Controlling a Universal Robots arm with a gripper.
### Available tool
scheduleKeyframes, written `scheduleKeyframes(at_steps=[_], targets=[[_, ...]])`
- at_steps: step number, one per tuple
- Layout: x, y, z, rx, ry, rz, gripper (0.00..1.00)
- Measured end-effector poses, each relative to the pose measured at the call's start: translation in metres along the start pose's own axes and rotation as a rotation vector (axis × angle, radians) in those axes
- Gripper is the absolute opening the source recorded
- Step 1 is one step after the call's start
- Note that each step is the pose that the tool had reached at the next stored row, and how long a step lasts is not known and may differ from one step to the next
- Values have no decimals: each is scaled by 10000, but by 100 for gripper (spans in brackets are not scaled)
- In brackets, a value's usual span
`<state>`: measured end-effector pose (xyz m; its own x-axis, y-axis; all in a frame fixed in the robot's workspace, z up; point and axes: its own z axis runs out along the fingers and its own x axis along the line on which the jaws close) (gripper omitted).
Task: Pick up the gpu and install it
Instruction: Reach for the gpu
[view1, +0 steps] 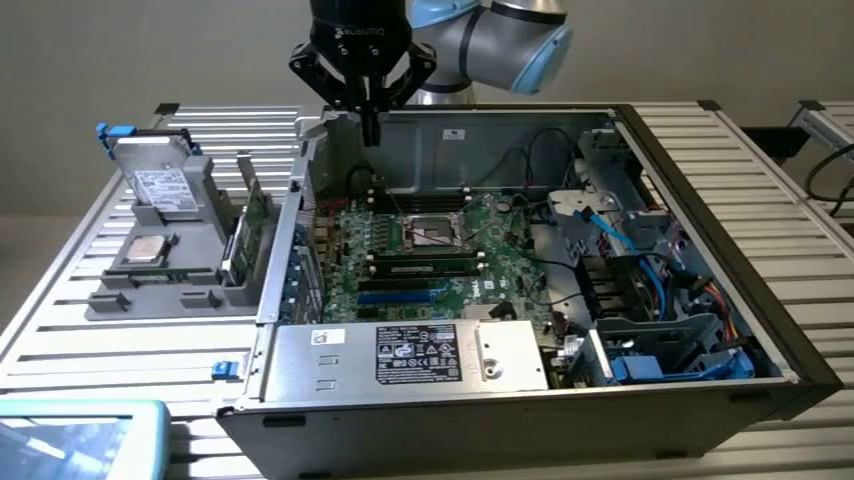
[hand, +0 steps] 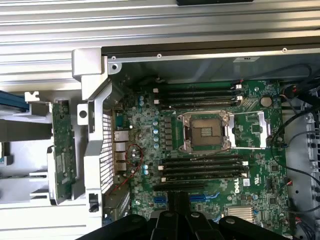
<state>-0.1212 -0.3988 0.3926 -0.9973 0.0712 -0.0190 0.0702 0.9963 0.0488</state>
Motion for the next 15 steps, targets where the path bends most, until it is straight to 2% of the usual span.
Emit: scheduleKeyframes(at_steps=[7,15], targets=[[3,0,0,0,-1,0,12],[151,-11,-3,0,-5,1,12]])
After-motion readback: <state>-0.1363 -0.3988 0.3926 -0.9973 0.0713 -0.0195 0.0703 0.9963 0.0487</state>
